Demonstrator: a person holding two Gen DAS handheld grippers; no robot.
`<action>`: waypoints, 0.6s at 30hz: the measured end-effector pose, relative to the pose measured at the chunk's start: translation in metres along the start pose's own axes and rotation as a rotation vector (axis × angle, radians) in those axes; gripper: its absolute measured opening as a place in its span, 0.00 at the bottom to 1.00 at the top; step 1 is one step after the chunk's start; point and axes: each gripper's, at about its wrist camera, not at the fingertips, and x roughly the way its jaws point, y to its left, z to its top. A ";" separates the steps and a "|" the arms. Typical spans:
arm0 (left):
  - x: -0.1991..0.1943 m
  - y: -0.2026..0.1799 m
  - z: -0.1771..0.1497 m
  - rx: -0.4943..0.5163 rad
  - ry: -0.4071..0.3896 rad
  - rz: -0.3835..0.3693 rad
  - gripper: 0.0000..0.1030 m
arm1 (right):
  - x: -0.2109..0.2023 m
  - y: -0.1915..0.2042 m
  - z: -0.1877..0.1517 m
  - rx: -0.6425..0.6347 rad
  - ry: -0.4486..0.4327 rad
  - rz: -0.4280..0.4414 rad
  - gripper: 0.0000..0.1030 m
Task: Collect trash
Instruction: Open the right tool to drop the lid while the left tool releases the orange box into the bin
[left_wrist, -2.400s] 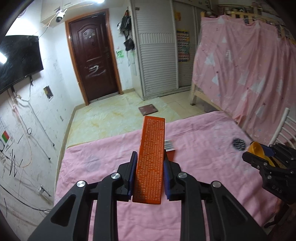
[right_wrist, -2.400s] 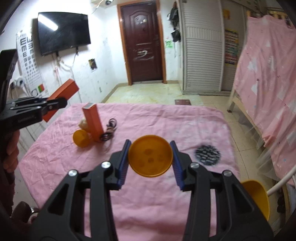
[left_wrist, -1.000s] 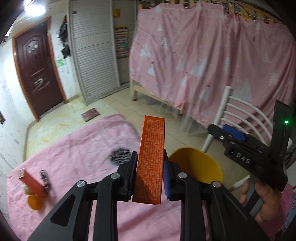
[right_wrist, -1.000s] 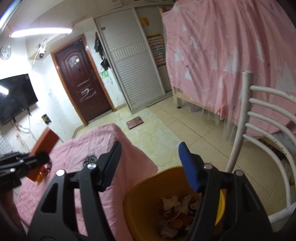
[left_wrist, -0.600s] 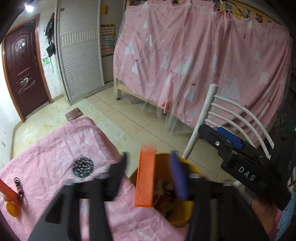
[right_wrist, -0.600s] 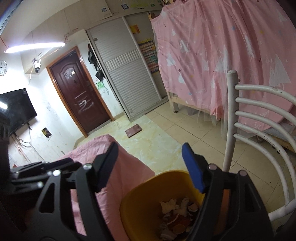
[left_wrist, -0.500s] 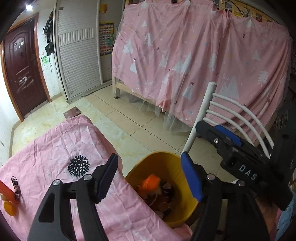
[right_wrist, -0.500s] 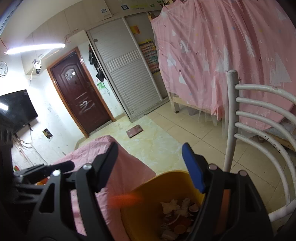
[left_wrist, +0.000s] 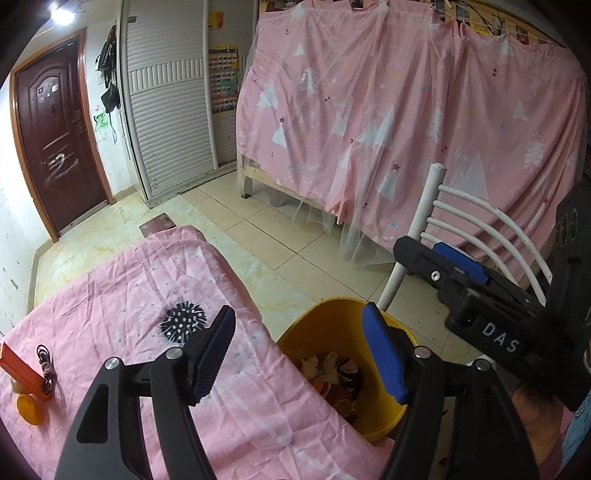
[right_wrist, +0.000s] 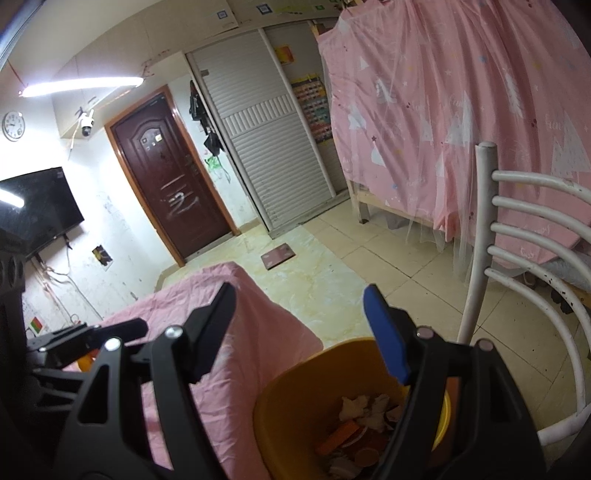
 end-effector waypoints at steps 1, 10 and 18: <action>-0.002 0.001 0.000 -0.003 -0.001 0.000 0.62 | 0.000 0.002 -0.001 -0.003 0.002 0.000 0.67; -0.026 0.034 -0.008 -0.039 -0.024 0.009 0.62 | -0.001 0.024 -0.004 -0.037 -0.001 0.023 0.77; -0.059 0.082 -0.018 -0.117 -0.074 0.046 0.62 | 0.014 0.068 -0.014 -0.110 0.036 0.055 0.77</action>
